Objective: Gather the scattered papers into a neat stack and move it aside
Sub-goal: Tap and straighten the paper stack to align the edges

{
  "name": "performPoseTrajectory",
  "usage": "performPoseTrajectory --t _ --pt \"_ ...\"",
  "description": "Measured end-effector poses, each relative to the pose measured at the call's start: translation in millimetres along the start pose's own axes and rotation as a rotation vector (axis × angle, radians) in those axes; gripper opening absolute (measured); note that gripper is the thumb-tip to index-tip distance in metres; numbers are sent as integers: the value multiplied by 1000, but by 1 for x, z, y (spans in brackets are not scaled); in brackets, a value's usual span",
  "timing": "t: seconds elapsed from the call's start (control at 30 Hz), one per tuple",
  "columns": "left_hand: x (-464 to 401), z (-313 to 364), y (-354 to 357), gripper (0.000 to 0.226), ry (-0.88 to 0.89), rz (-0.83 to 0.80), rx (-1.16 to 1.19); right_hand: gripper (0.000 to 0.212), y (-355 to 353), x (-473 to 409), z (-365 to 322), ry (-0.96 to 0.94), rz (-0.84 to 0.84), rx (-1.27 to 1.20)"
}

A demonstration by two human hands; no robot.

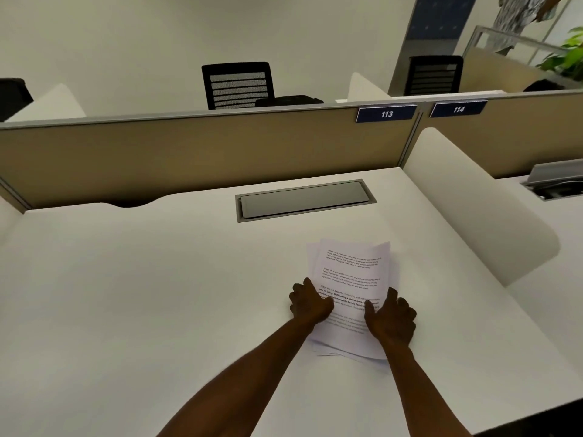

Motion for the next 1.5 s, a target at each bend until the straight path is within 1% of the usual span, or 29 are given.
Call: performPoseTrajectory --t 0.1,0.2,0.3,0.43,0.5,0.63,0.67,0.7,0.77,0.83,0.87,0.93,1.0,1.1,1.13,1.2,1.3,1.37,1.43,1.5 --pt "-1 -3 1 81 -40 -14 97 79 -4 -9 5 5 -20 -13" --pt "-1 -4 1 76 -92 -5 151 81 -9 -20 9 34 -52 -155" --pt "-3 -5 -2 70 -115 -5 171 78 -11 -26 13 65 -47 -253" --pt "-7 -8 -5 77 -131 -28 268 70 -10 -24 16 110 -41 -332" --pt "-8 -9 -6 75 -129 -36 278 68 -11 -21 15 138 -28 -425" --pt "-6 -11 -4 73 -125 -33 264 81 -3 -21 22 277 -103 -679" --pt "-6 -12 -4 74 -118 -30 258 77 1 -23 25 299 -144 -743" --pt "-5 -13 -4 75 -109 -32 251 69 5 -24 28 304 -197 -812" --pt "-6 -14 -7 76 -98 -39 255 50 8 -24 28 263 -317 -959" --pt "-7 -16 -9 77 -99 -54 282 51 7 -19 22 180 -377 -1021" --pt "-8 -18 -11 78 -97 -67 302 53 6 -16 17 134 -371 -1019" --pt "-9 -20 -15 81 -96 -98 357 56 1 -10 10 62 -299 -999" --pt "-9 -25 -23 84 -101 -113 389 65 -4 -2 4 8 -231 -999" --pt "-12 -33 -39 88 -98 -115 400 77 -13 11 -10 -72 -233 -1065" --pt "-14 -35 -45 89 -93 -116 417 76 -18 16 -16 -104 -246 -1094" --pt "-16 -37 -62 93 -86 -120 497 66 -32 26 -28 -197 -272 -1146" --pt "-16 -34 -92 99 -66 -180 698 55 -52 40 -45 -326 -337 -1160" --pt "-14 -31 -109 96 -80 -283 861 56 -60 46 -55 -408 -394 -1182" --pt "-8 -30 -126 80 -75 -375 934 58 -63 52 -67 -472 -433 -1186" --pt "-3 -32 -138 64 -50 -429 973 54 -65 56 -79 -509 -434 -1156"
Point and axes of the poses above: each hand's wrist, its own x-axis away from the middle knuckle, its own y-axis out of the palm, z = x × y, the point moved 4 cm from there along -x, towards the middle knuckle, and after that the axes turned 15 degrees about x, right-handed, at the moved point
